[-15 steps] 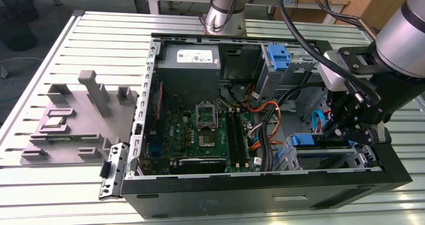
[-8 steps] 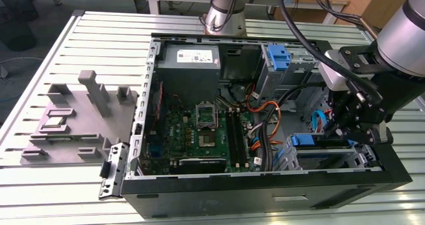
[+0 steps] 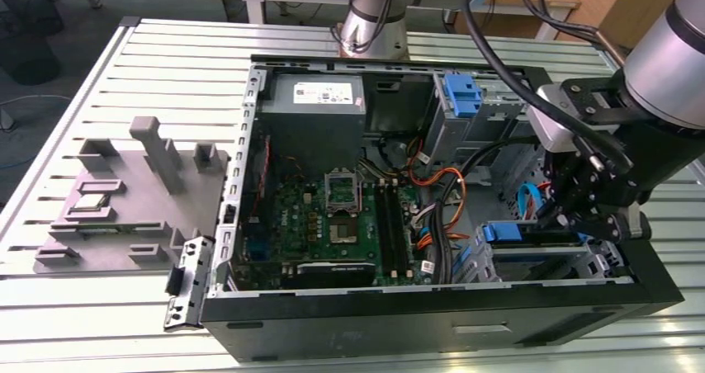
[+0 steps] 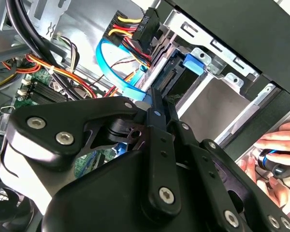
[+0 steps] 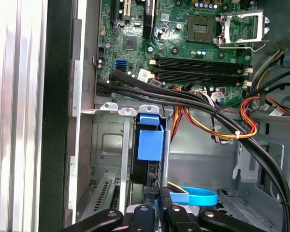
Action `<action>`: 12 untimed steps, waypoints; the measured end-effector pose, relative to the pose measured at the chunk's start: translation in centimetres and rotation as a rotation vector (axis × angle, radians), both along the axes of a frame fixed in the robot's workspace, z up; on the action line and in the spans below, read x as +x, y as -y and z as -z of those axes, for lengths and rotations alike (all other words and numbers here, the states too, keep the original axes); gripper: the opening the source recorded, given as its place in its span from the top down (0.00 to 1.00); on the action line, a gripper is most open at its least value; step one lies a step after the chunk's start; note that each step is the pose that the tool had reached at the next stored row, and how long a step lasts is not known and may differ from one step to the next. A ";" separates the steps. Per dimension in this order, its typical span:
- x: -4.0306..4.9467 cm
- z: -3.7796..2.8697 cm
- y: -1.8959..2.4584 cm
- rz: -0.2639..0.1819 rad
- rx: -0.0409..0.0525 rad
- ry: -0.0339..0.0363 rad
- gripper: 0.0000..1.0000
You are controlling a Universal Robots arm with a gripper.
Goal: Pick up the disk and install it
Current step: 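Insert the first disk wire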
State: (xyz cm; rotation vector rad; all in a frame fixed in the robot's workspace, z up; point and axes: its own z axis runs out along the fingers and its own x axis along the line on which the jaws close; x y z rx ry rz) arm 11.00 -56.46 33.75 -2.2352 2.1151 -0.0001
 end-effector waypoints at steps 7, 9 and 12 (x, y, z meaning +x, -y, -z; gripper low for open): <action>-0.05 0.14 0.00 0.000 0.0001 0.0008 0.84; -0.06 0.21 0.00 0.000 0.0003 0.0008 0.84; -0.06 0.24 0.00 0.000 -0.0002 0.0008 0.84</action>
